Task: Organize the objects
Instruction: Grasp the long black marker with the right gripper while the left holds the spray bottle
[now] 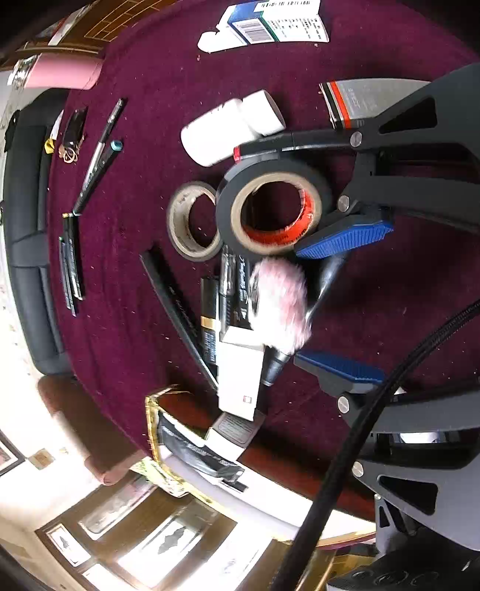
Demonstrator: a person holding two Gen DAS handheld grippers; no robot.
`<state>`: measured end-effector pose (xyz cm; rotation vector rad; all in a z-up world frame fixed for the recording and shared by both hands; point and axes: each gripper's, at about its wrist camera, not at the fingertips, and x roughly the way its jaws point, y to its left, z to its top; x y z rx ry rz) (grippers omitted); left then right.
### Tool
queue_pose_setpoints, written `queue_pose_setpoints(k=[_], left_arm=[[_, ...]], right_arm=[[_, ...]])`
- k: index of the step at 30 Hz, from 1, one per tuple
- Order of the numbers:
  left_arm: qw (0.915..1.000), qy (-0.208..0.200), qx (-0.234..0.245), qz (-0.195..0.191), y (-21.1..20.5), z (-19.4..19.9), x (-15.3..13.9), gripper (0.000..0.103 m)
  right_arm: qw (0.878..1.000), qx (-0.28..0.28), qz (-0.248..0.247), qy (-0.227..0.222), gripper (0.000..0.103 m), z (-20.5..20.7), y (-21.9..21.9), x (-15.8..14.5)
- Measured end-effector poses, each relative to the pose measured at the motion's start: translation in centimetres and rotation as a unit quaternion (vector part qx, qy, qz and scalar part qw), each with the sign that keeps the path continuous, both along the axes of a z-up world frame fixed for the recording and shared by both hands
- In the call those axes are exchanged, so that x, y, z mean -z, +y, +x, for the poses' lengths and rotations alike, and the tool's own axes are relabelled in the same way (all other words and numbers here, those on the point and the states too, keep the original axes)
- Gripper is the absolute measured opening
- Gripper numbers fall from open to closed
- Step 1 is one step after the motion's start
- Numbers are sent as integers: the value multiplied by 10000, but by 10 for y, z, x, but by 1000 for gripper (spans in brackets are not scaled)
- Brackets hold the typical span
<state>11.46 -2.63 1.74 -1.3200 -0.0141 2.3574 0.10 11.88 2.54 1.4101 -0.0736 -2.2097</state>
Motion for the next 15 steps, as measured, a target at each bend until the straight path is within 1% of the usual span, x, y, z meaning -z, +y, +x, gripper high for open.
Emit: queue_pose_setpoints(k=[1, 3, 5, 6, 8, 10, 12, 13, 14, 15], left_arm=[[10000, -8, 15, -5, 0, 1, 0, 25], [10000, -3, 40, 30, -2, 2, 0, 25], [9999, -25, 22, 96, -3, 1, -1, 25], [9999, -38, 18, 103, -3, 1, -1, 25], [10000, -57, 35, 42, 0, 0, -2, 25], [9999, -33, 54, -87, 4, 1, -3, 25], [9996, 91, 62, -262, 9, 4, -3, 25], [9992, 166, 67, -345, 11, 4, -2, 25], [9984, 284, 79, -484, 16, 7, -2, 25], [9976, 360, 90, -587, 19, 9, -1, 25]], right_arm=[[9998, -147, -2, -128, 52, 4, -3, 4], [9995, -303, 104, -79, 52, 13, -5, 4], [9996, -230, 106, -135, 51, 13, -4, 3], [9996, -139, 226, -102, 49, 12, -5, 3], [9984, -9, 561, 67, 49, 10, -11, 4], [9958, 64, 877, 259, 50, 10, -22, 5], [9906, 93, 1283, 473, 50, 12, -35, 7], [9869, 105, 1496, 595, 48, 13, -44, 8], [9854, 101, 1562, 676, 45, 15, -47, 8], [9854, 78, 1571, 656, 35, 17, -50, 7]])
